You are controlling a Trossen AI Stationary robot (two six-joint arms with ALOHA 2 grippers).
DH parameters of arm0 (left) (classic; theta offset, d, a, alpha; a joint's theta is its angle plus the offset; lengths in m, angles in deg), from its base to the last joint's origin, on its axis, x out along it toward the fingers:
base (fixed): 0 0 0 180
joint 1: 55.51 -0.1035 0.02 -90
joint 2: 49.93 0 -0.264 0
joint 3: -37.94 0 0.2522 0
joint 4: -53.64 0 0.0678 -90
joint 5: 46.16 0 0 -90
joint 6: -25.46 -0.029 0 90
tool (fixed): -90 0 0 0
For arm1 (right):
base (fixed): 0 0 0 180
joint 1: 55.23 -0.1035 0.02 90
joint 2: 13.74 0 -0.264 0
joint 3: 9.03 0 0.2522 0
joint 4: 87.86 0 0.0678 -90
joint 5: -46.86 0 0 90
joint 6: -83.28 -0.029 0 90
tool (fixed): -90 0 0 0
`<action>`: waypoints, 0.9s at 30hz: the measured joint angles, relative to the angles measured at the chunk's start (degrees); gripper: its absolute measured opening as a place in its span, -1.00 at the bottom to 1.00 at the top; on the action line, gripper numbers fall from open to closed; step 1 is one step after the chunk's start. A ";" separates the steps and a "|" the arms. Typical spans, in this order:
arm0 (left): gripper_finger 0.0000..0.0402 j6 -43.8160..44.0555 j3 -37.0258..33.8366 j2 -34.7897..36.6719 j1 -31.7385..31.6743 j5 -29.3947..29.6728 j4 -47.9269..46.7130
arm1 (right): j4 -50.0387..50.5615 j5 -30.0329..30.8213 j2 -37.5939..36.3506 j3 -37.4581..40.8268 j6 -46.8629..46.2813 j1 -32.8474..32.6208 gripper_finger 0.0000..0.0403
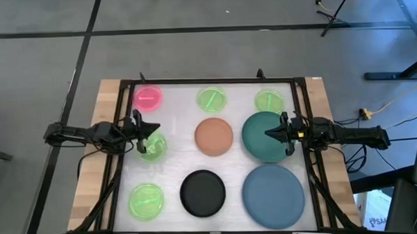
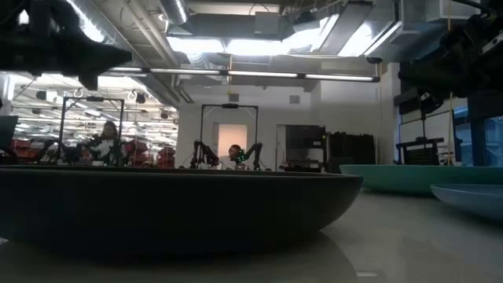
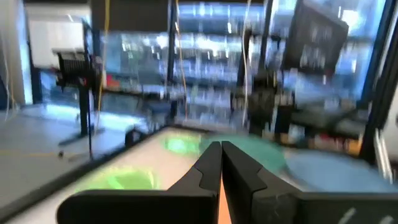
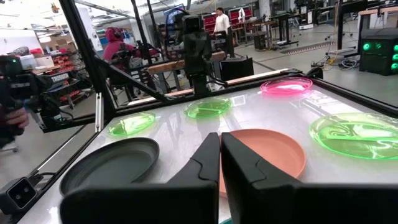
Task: Stack plastic plates
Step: Stack the green plate on top of the blue plate
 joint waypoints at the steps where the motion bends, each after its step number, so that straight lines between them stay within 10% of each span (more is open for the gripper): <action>1: -0.97 0.29 0.06 0.04 0.00 0.22 1.59 | -0.83 0.45 0.00 0.00 0.00 0.00 -0.95; 13: -0.97 -6.33 0.01 -1.27 -2.76 -1.34 18.15 | -5.25 2.54 1.40 -1.03 -4.14 0.00 -0.95; 27: -0.97 -10.27 1.14 -8.62 -8.68 -10.99 25.55 | 4.01 3.94 37.22 -18.49 -2.42 -0.11 -1.00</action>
